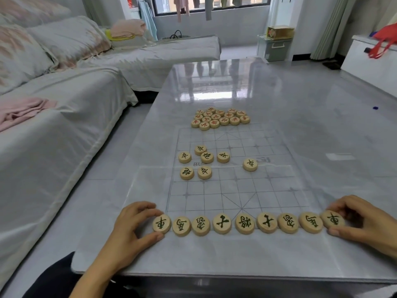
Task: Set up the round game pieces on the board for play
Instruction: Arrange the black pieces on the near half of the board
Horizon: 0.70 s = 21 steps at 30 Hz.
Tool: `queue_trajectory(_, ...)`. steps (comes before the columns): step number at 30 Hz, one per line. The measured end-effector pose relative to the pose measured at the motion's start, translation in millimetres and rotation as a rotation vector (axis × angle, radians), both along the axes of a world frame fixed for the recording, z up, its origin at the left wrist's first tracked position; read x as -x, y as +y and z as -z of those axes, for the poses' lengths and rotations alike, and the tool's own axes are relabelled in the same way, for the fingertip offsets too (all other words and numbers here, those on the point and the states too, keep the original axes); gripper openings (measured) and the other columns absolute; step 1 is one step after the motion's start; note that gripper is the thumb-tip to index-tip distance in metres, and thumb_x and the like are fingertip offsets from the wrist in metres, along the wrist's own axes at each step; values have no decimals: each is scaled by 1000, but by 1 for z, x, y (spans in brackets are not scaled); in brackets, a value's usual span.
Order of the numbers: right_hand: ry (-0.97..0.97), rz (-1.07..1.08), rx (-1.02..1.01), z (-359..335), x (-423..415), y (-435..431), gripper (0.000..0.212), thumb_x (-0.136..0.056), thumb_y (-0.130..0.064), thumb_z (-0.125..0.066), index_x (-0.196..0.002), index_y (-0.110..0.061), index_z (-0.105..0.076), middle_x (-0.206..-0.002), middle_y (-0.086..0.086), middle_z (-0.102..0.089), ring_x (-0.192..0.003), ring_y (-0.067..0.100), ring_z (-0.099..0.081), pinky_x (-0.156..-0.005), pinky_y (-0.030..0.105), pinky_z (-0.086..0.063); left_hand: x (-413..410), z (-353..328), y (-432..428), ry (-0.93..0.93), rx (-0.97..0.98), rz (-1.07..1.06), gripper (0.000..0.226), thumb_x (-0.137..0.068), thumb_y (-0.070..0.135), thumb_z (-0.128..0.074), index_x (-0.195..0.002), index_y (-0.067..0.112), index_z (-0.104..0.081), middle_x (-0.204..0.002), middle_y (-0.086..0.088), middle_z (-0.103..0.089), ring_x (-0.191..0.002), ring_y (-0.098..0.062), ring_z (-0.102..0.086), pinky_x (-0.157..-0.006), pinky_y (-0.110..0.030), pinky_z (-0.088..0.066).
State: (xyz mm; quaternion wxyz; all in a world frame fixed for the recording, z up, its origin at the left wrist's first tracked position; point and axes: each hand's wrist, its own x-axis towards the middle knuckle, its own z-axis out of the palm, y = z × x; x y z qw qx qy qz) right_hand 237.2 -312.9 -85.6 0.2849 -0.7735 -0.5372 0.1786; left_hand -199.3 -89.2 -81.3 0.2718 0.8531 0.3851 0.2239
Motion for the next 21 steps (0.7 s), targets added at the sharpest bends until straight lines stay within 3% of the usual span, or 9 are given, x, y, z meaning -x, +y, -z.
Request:
queue_trajectory(4,26,-14,-23,-2,2,0,47,-45,-50,-76,-89,-45,-60,-96,-21,-58,-82,5,-54,-64,15,-43,1,1,0,-6,14,6,46,-54,64,-59,-98,50,-62,-120,22,-48,-118,10,-34,-101,-28,-30)
queue_trajectory(9,71,-14,-30,-7,8,-1,44,-53,-40,-81,-90,-44,-58,-101,-16,-56,-87,9,-52,-68,19,-42,0,1,1,15,11,5,49,-52,65,-60,-97,45,-62,-120,20,-49,-117,-3,-40,-99,-30,-32)
queue_trajectory(12,88,-8,-14,-8,11,-1,32,-60,-22,-85,-80,-35,-63,-83,-3,-60,-86,10,-51,-69,20,-42,1,1,1,23,-4,7,53,-51,64,-60,-97,38,-62,-120,20,-50,-116,-6,-42,-98,-31,-32)
queue_trajectory(18,83,22,17,-9,13,-1,33,-61,-23,-85,-85,-28,-63,-86,-5,-59,-87,10,-50,-70,22,-42,0,-2,0,25,5,11,49,-50,63,-61,-92,37,-64,-119,19,-50,-116,-8,-42,-98,-34,-35)
queue_trajectory(21,98,31,38,-10,13,-1,34,-61,-26,-84,-86,-29,-63,-89,-6,-59,-89,9,-50,-71,21,-42,0,-2,0,15,11,15,40,-51,62,-62,-87,44,-62,-119,18,-51,-116,-8,-43,-98,-33,-32)
